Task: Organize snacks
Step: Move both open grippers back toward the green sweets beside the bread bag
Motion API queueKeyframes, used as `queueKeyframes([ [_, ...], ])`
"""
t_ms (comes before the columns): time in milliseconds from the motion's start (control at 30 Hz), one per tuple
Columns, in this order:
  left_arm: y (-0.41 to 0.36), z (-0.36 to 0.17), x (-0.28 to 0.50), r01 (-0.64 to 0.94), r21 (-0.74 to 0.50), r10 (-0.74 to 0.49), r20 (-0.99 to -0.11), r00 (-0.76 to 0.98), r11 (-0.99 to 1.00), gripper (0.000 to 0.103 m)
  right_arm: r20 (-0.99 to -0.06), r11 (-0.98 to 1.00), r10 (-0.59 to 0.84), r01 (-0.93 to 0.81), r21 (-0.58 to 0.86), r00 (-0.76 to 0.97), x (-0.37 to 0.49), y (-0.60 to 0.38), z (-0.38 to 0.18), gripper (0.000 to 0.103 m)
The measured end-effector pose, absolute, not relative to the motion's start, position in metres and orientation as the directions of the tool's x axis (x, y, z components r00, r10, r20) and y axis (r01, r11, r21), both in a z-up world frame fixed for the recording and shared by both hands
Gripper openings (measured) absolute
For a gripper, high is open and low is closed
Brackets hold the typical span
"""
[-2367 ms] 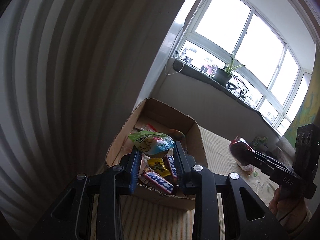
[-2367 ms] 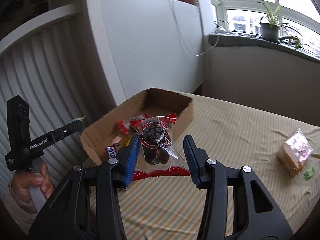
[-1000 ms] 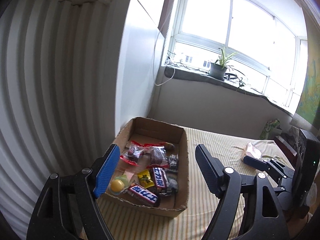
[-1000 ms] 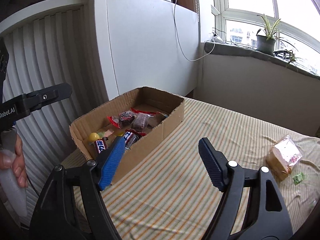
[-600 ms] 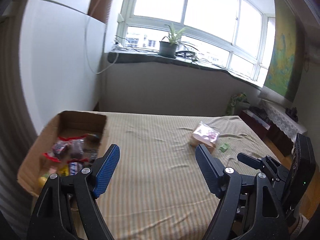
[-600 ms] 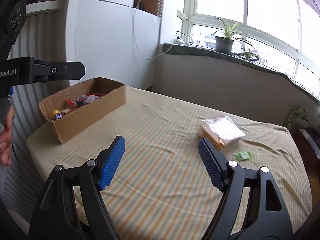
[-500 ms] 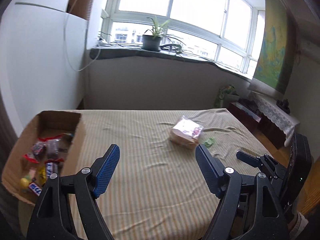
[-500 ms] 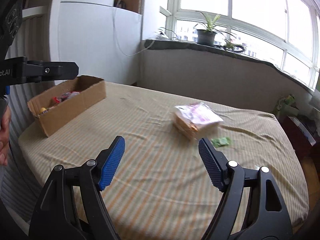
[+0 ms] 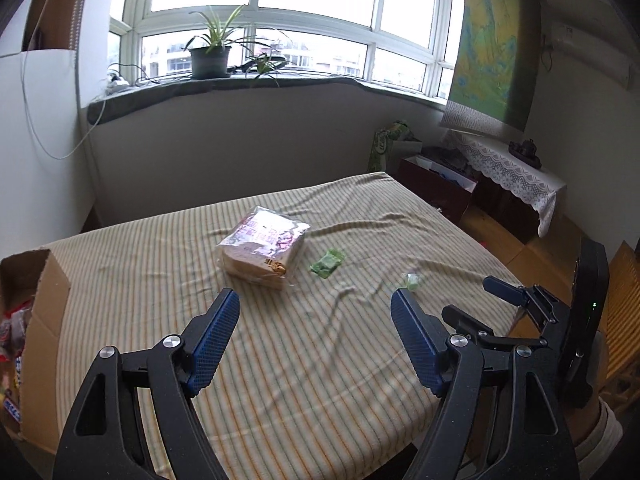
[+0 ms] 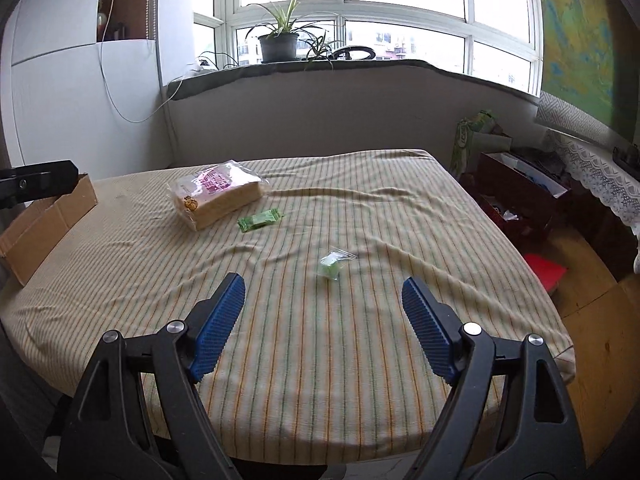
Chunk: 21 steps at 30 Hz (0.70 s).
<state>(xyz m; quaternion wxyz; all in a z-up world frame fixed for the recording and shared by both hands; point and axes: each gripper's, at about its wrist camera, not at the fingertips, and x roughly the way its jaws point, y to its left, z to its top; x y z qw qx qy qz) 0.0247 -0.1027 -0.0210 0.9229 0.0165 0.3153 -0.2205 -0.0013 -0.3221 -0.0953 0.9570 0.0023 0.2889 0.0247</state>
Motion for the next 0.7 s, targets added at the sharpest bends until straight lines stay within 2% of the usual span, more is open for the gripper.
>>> queueKeyframes([
  [167,-0.131,-0.038,0.039,0.491,-0.096,-0.438,-0.620,0.651,0.866,0.078,-0.600,0.999,0.015,-0.031,-0.016,0.800,0.007,-0.323,-0.107,0.089],
  [367,-0.169,-0.064,0.084,0.580,-0.105,-0.488,-0.672,0.557,0.808,0.078,-0.672,0.999,0.033,-0.047,-0.002,0.740,0.025,-0.336,-0.121,0.089],
  [700,-0.189,-0.099,0.162,0.559,-0.206,-0.497,-0.749,0.438,0.803,0.078,-0.719,0.994,0.086,-0.106,0.017,0.690,0.075,-0.344,-0.119,0.089],
])
